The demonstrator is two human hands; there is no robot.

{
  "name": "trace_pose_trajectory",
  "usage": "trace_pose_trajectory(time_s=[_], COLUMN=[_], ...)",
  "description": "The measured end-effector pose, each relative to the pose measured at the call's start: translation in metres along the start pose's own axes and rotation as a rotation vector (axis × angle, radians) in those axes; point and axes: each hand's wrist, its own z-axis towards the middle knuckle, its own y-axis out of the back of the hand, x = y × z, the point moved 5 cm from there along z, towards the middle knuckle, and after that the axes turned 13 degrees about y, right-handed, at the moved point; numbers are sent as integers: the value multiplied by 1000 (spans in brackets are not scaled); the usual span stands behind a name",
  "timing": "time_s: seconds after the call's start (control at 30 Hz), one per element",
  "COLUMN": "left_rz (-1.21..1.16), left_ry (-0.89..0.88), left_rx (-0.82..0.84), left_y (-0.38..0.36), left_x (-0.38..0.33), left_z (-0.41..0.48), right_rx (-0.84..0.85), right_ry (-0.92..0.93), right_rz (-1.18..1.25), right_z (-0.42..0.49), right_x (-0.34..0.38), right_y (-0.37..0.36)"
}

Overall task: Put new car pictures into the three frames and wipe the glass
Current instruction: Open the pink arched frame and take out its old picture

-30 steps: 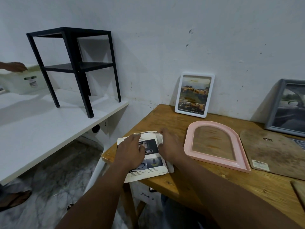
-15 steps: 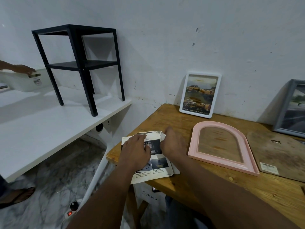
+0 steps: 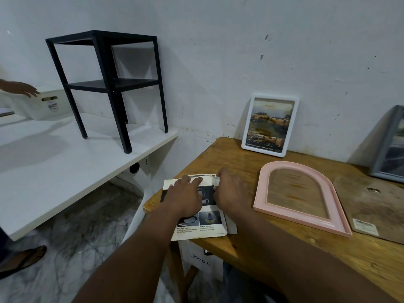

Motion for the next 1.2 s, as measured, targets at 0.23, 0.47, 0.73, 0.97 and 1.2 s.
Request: trace_pose_trajectory(time_s=[0.23, 0.47, 0.73, 0.97, 1.2], left_rz=[-81, -86, -115, -132, -109], left_ry=[53, 68, 79, 83, 91], left_rx=[-142, -131, -142, -151, -151], left_y=[-10, -11, -8, -8, -8], left_x=[-2, -1, -1, -1, -2], left_z=[-16, -17, -18, -18, -18], right_rx=[-54, -163, -78, -29, 43], right_ry=[-40, -231, -477, -435, -338], right_rz=[142, 345, 589, 521, 326], right_z=[3, 9, 24, 23, 20], right_x=[1, -11, -30, -27, -17], right_y=[0, 8, 11, 9, 15])
